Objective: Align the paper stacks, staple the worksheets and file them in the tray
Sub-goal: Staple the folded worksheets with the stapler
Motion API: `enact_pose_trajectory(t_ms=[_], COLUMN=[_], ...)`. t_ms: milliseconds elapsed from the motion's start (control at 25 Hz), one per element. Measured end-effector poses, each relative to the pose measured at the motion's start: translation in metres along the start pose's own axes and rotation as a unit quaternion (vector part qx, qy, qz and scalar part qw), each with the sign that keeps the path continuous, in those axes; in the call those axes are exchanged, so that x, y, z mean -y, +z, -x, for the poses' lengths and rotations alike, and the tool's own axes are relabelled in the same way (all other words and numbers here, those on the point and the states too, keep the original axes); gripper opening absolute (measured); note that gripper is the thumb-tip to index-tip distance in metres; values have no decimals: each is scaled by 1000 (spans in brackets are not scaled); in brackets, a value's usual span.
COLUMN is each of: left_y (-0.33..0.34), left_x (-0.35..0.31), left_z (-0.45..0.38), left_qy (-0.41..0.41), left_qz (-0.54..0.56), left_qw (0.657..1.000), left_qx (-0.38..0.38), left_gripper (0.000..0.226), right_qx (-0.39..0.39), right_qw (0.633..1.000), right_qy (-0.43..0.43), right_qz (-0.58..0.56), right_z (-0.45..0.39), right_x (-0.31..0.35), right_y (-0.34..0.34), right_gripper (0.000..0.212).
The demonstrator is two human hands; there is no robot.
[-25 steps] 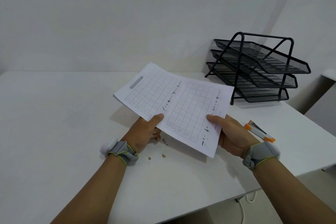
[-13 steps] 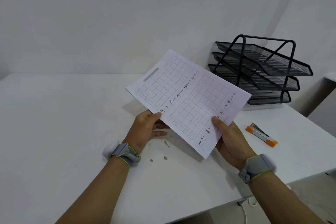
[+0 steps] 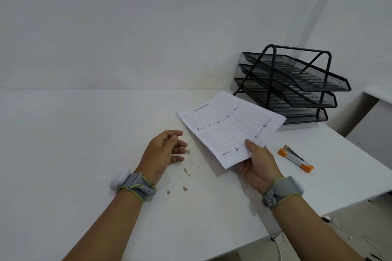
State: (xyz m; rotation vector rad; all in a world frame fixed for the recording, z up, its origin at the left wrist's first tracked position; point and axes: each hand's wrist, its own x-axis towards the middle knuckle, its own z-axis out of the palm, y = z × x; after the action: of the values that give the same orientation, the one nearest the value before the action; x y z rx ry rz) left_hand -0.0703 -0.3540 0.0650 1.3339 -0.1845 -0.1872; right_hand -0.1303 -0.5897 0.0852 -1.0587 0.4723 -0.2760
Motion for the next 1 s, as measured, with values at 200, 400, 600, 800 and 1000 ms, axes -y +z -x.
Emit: enact_pose_trajectory(t_ms=[200,400,600,800,1000], left_y=[-2,-2,-1,0,2], left_x=[1,1,0,0,0], left_z=[0,0,0,0,0], left_qy=[1,0,-2,-4,3], left_qz=[-11,-16,-23,-25,-46], left_qw=[1000,1000,1000,1000,999], left_qx=[0,1,-2,-2,-4], left_gripper=[25,26,26,26,27], right_qx=[-34,-68,-65,-62,-63], right_qw=[996,993,995,996,995], right_qy=[18,25,58,62,80], right_qz=[-75,-94,-56,-19,4], right_z=[-4,-7,-7,0,9], right_x=[-6,-5,7,17,25], right_y=[9,11,10,2,-9], right_gripper=[17,17,15,21,17])
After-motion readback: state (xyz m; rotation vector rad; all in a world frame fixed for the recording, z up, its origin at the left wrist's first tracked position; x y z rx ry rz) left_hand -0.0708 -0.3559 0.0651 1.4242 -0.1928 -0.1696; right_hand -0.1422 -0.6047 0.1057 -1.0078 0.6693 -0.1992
